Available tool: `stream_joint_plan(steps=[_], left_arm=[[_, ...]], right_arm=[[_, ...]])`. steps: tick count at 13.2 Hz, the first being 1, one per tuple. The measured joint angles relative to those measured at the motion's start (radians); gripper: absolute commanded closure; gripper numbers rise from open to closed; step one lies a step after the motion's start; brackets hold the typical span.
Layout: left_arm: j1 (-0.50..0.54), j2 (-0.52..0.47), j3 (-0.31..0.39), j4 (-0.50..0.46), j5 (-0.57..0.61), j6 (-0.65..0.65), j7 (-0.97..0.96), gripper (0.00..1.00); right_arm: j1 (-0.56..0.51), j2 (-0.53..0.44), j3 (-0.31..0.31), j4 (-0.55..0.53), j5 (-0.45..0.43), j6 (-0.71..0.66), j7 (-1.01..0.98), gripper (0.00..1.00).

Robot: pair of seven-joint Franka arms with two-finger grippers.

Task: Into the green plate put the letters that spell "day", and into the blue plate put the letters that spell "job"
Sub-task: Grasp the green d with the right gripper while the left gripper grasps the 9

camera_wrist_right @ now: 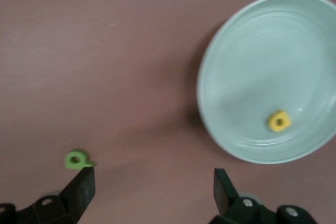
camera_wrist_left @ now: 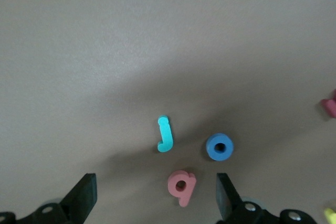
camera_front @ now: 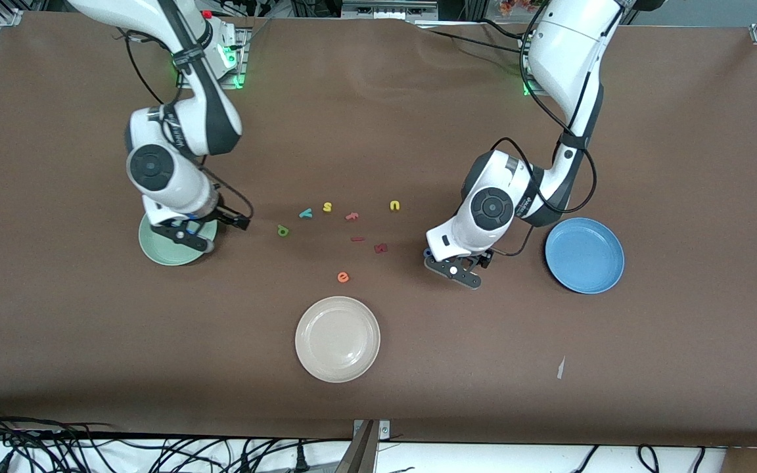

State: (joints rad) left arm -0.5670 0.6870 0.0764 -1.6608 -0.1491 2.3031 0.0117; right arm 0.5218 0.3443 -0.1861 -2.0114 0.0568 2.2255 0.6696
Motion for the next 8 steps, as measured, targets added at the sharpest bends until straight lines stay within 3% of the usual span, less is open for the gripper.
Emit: stream_joint_plan(steps=[3,6,7,8], left_arm=[[-0.017,0.001,0.000,-0.079,0.000,0.080,-0.001,0.00],[-0.044,0.001,-0.001,-0.119,0.000,0.114,-0.005,0.00],[-0.047,0.001,-0.001,-0.120,0.000,0.115,-0.005,0.08],[-0.047,0.001,0.000,-0.120,0.000,0.115,-0.005,0.25]], right_arm=[[0.004,0.104,0.055,0.096,0.069,0.020,0.156,0.05],[0.009,0.155,0.085,0.092,0.094,0.121,0.279,0.08],[0.017,0.163,0.089,0.077,0.095,0.149,0.309,0.10],[0.031,0.170,0.091,0.063,0.095,0.169,0.335,0.12]])
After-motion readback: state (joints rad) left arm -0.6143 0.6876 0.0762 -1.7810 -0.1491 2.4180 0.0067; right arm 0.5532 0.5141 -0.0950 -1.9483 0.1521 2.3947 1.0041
